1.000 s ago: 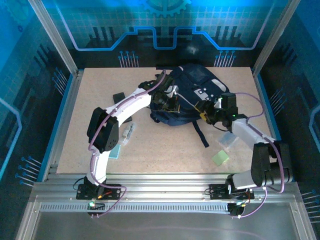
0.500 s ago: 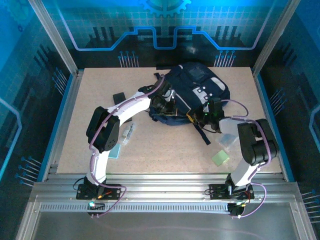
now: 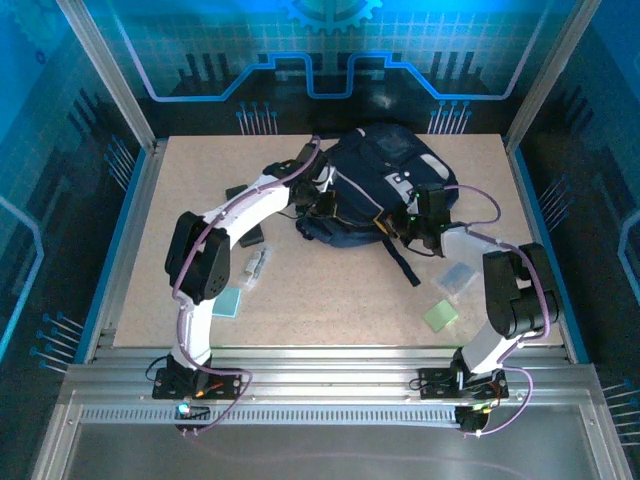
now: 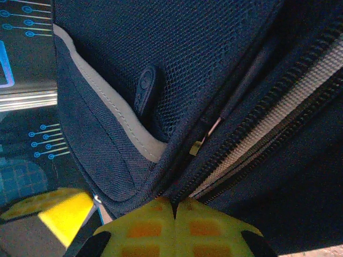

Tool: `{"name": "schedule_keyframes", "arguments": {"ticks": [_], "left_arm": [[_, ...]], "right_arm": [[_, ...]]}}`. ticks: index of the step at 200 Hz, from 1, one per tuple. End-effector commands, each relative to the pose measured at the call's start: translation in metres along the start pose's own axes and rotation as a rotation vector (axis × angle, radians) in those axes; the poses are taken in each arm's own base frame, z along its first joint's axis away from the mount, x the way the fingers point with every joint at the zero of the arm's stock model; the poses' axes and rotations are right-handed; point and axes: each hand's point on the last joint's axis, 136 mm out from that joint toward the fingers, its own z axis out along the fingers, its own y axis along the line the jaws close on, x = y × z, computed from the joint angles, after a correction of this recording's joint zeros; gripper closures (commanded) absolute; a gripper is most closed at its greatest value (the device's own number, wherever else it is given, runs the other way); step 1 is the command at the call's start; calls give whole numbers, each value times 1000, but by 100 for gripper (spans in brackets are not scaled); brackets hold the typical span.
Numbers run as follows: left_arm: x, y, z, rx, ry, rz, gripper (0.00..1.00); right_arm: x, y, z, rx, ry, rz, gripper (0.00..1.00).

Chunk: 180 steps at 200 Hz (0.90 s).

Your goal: Pack the student bag

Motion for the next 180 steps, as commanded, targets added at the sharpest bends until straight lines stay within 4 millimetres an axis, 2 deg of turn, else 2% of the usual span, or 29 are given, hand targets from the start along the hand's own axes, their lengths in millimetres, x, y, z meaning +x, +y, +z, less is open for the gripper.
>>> {"name": "schedule_keyframes", "arguments": {"ticks": [1, 30, 61, 64, 71, 89, 115, 144, 180], "left_arm": [[-14, 43, -21, -168, -88, 71, 100], [-33, 65, -29, -308, -189, 137, 100], [-43, 87, -35, -376, -202, 126, 100], [-42, 88, -35, -372, -196, 118, 100], [-41, 87, -35, -359, -188, 104, 100], [-29, 71, -34, -281, -162, 89, 100], [-8, 30, -43, -174, -163, 110, 100], [11, -13, -52, -53, -184, 112, 100], [27, -55, -41, 70, -168, 124, 100]], "right_arm": [[-28, -10, -7, 41, -102, -29, 100], [-32, -13, -10, 43, -101, -33, 100], [-45, -19, -28, 76, -140, -63, 100], [-52, -10, -32, 63, -153, -77, 100], [-57, -8, -37, 67, -164, -88, 100], [-69, -7, -46, 79, -188, -108, 100], [-90, -8, -50, 97, -200, -119, 100], [-108, 1, -52, 111, -220, -154, 100], [-125, 0, -43, 116, -219, -149, 100]]}}
